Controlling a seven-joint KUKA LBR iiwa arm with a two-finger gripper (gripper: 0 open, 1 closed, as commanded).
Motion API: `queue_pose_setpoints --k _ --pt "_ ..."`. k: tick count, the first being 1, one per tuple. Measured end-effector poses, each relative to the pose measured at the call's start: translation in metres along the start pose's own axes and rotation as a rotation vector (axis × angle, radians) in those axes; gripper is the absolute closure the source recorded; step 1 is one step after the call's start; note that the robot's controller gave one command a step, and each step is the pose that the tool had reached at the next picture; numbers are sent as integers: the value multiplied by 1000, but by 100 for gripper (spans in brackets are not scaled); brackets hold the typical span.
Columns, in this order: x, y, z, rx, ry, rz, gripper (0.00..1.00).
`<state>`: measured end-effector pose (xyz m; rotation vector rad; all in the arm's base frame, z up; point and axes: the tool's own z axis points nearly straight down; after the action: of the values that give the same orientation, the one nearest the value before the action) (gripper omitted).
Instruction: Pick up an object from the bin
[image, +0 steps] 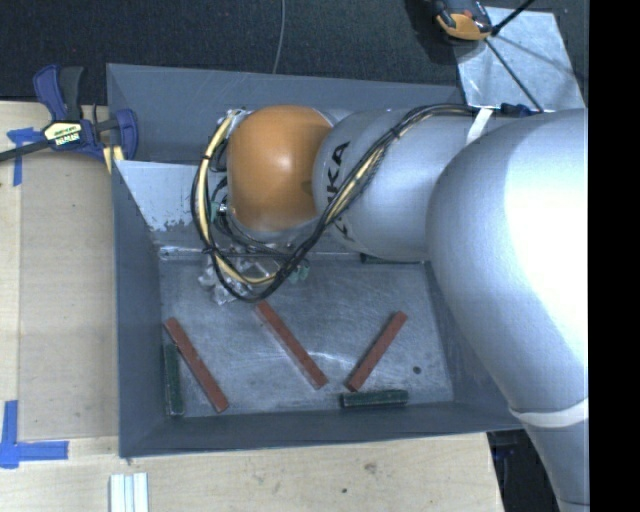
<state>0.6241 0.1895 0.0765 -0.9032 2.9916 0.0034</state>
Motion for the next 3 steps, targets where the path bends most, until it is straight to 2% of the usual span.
queue_pose_setpoints --k 1,2,3 --pt "0 0 0 0 0 1 100" --pt "18 12 -15 -5 20 -190 100" --pt "27 18 -55 -6 13 -372 100"
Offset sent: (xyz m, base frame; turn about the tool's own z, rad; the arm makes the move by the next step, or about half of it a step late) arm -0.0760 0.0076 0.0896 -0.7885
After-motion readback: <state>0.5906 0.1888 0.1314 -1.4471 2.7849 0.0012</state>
